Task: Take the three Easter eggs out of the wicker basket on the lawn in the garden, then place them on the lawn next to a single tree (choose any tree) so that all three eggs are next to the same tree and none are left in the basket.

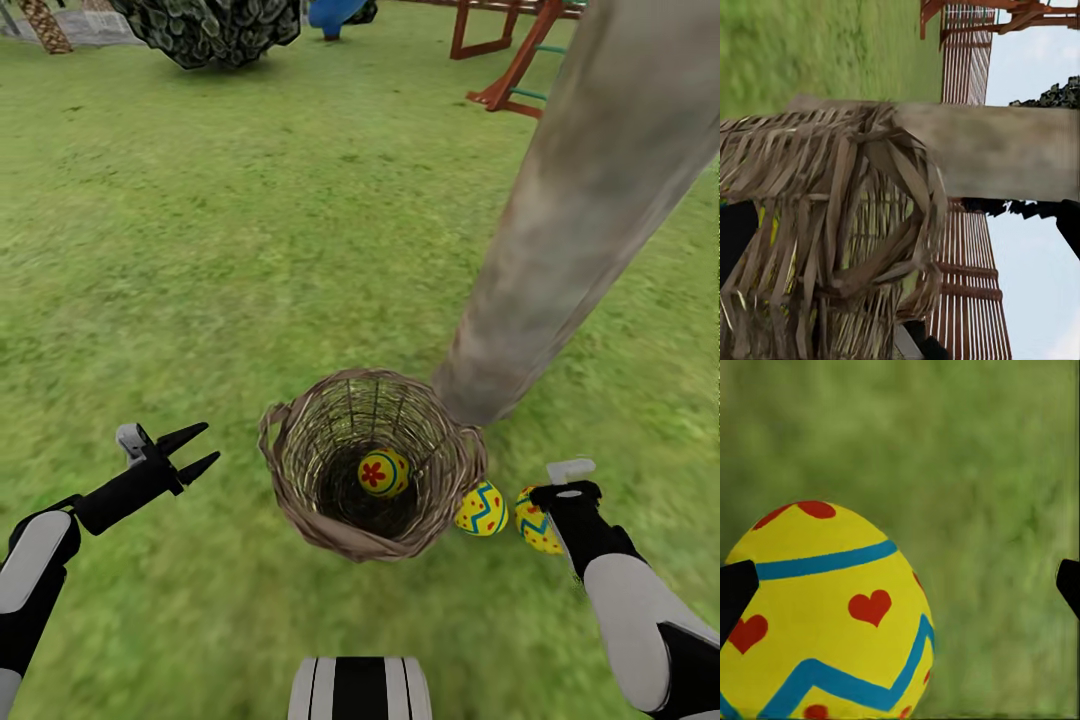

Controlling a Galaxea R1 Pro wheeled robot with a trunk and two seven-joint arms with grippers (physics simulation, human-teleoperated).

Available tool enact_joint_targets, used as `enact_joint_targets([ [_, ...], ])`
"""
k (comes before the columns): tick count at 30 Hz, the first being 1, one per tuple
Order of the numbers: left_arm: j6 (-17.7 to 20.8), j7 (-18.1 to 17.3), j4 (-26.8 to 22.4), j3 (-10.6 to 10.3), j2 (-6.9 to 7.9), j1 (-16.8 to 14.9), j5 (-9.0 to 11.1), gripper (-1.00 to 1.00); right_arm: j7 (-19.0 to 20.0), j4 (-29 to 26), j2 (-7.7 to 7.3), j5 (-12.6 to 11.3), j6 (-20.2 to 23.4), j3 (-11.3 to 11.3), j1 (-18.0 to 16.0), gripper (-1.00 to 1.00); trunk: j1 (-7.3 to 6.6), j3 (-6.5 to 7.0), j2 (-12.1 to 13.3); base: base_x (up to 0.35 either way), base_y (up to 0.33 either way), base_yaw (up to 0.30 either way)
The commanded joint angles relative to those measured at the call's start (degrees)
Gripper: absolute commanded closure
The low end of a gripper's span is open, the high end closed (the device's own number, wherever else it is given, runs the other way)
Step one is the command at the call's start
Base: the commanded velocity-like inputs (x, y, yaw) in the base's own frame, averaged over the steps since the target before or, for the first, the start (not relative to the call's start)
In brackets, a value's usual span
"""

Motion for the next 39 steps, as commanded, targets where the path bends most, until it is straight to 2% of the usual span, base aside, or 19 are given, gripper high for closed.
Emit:
enact_joint_targets([
  [1,0.3,-0.2,0.0,0.1,0.06,0.0,-0.2,-1.00,1.9,-1.1,-0.03,0.3,1.9,-0.2,0.0,-1.00,-0.03,0.19,0.0,0.000,0.000,0.000],
  [2,0.3,-0.2,0.1,0.3,0.21,0.0,-0.3,-1.00,6.7,-3.5,-0.59,0.3,5.2,-0.2,0.0,-1.00,-0.06,0.42,0.0,0.000,0.000,0.000],
  [4,0.3,-0.1,0.1,0.5,0.46,0.0,-0.3,-1.00,16.6,-7.7,-2.97,0.3,12.1,-0.2,0.4,-1.00,-0.11,0.86,0.0,0.000,0.000,0.000],
  [5,0.3,0.0,0.0,0.5,0.55,0.0,-0.4,-1.00,21.7,-9.3,-4.41,0.3,15.2,-0.2,0.5,-1.00,-0.13,1.08,0.1,0.000,0.000,0.000],
  [6,0.4,0.0,0.1,0.5,0.62,0.0,-0.4,-1.00,28.7,-10.9,-6.56,0.3,18.4,-0.2,0.6,-1.00,-0.16,1.30,0.1,0.000,0.000,0.000],
  [9,0.4,0.0,0.0,0.5,0.66,0.0,-0.4,-1.00,42.2,-12.1,-11.16,0.2,21.3,-0.4,0.7,-1.00,-0.24,1.97,0.1,-0.026,0.000,0.000],
  [11,0.4,0.0,0.1,0.6,0.68,0.0,-0.4,-1.00,46.5,-12.3,-12.28,0.3,21.6,-3.0,0.7,-1.00,-0.29,2.41,0.1,-0.223,0.000,0.000],
  [12,0.4,0.0,0.1,0.6,0.72,0.0,-0.4,-1.00,48.1,-12.5,-12.58,0.4,21.7,-6.1,0.7,-1.00,-0.31,2.63,0.2,-0.302,0.000,0.000],
  [13,0.4,-0.1,0.0,0.6,0.74,0.0,-0.3,-1.00,48.7,-12.9,-12.80,0.5,21.8,-8.2,0.7,-1.00,-0.34,2.85,0.2,-0.198,0.000,0.000],
  [15,0.4,-0.1,0.0,0.6,1.19,0.0,-0.3,-1.00,49.9,-14.5,-13.03,0.6,22.0,-10.3,0.8,-1.00,-0.39,3.30,0.2,-0.067,0.000,0.000],
  [19,0.4,-0.2,0.0,0.6,1.82,0.0,-0.3,-1.00,56.0,-15.6,-13.44,0.8,23.5,-10.7,0.8,-1.00,-0.49,4.18,0.2,-0.006,0.000,0.000],
  [22,0.4,-0.2,0.0,0.6,2.29,0.0,-0.2,-1.00,64.9,-18.7,-13.28,0.9,24.3,-10.7,1.2,-1.00,-0.57,4.85,0.3,0.000,0.000,0.000],
  [24,0.4,-0.2,0.0,0.7,2.33,0.0,-0.1,-1.00,72.1,-20.4,-13.31,1.0,25.3,-10.7,1.8,-1.00,-0.62,5.29,0.3,0.000,0.000,0.000],
  [26,0.4,-0.2,0.0,0.7,2.34,0.0,-0.1,-1.00,76.8,-23.0,-13.37,1.0,25.9,-10.7,2.1,-1.00,-0.68,5.73,0.3,0.000,0.000,0.000],
  [31,0.4,-0.1,0.1,0.7,2.34,0.0,-0.2,-1.00,85.7,-30.4,-13.32,0.9,26.1,-10.7,5.5,-1.00,-0.80,6.84,0.4,0.000,0.000,0.000],
  [33,0.4,-0.1,0.1,0.7,2.34,0.0,-0.2,-1.00,88.2,-32.8,-13.27,0.8,26.1,-10.7,6.6,-1.00,-0.86,7.28,0.4,0.000,0.000,0.000],
  [36,0.4,-0.1,0.1,0.7,2.34,0.0,-0.2,-1.00,93.4,-33.7,-13.31,0.9,26.1,-10.7,7.1,-1.00,-0.93,7.95,0.5,0.000,0.000,0.000],
  [39,0.4,-0.1,0.1,0.7,2.40,0.0,-0.1,-1.00,94.5,-33.6,-13.32,0.9,26.1,-10.7,7.5,-1.00,-1.01,8.61,0.5,-0.032,0.000,0.000],
])
